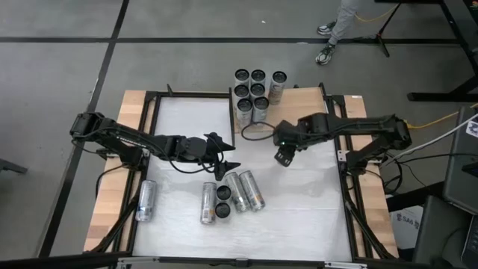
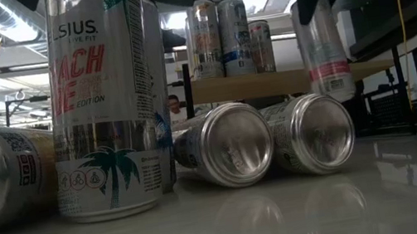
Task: Place canned beverage on shelf
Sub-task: Put the pink soda can on the shelf aligned with the other pink soda can
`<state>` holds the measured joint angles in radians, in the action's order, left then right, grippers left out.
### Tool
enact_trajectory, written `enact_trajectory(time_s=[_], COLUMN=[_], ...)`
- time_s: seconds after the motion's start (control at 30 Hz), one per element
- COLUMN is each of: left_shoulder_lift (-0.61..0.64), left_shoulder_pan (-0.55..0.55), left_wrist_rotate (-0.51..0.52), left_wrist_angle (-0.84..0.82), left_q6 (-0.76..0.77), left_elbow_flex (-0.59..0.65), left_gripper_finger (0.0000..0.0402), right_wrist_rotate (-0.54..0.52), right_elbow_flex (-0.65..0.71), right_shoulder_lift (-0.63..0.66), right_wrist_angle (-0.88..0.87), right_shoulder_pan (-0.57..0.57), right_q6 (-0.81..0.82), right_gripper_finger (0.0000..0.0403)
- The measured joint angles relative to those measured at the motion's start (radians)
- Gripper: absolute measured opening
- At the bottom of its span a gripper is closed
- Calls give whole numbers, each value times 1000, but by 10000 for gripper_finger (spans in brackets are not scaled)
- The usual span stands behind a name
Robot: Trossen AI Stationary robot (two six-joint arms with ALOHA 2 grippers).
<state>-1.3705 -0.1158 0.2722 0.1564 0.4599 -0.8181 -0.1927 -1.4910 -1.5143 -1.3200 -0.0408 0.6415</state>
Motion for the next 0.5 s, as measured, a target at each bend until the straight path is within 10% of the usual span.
enact_trajectory(time_s=[0.5], left_shoulder_lift=[0], left_shoulder_pan=[0], left_wrist_rotate=[0], left_wrist_angle=[-5], left_q6=[0], left_elbow_flex=[0], left_gripper_finger=[349], right_wrist_rotate=[-172], right_elbow_flex=[-1], right_shoulder_lift=[-66], right_wrist_angle=[-63], right_shoulder_pan=[-168], right_q6=[664], right_gripper_finger=[257])
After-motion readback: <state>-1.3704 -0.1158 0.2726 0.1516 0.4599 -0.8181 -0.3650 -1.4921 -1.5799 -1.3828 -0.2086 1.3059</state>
